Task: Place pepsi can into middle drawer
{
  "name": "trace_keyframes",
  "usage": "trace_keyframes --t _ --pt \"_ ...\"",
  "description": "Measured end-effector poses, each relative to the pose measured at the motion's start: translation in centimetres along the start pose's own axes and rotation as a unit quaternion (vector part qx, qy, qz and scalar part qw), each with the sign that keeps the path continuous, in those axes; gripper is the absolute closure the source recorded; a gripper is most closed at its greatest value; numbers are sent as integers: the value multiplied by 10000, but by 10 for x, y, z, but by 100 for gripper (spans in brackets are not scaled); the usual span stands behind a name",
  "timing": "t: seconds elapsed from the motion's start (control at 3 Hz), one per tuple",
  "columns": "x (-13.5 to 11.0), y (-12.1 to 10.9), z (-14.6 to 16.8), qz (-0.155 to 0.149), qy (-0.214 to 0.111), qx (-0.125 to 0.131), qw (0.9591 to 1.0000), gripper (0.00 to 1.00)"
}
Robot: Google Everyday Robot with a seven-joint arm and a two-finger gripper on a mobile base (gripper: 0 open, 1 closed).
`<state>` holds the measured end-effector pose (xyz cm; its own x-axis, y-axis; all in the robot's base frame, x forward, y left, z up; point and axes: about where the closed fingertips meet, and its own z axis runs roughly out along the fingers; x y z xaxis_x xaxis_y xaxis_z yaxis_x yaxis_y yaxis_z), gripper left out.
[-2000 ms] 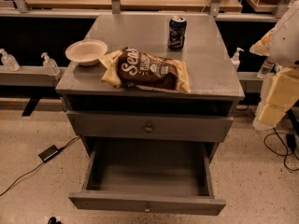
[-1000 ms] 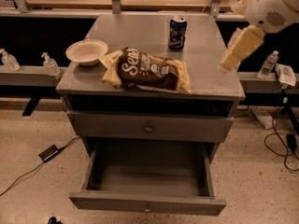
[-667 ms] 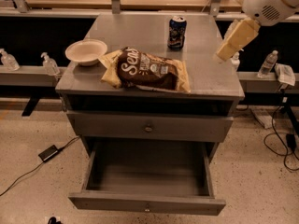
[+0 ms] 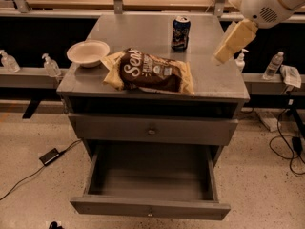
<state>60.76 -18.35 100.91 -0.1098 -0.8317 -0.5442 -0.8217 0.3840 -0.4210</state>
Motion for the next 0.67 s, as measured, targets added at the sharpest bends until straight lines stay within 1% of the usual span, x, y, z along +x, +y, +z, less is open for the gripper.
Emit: trace_keyframes --t 0.33,0.67 --pt "-8 -30 53 384 -715 145 9966 0" --pt "-24 -77 106 813 -1405 593 9849 0"
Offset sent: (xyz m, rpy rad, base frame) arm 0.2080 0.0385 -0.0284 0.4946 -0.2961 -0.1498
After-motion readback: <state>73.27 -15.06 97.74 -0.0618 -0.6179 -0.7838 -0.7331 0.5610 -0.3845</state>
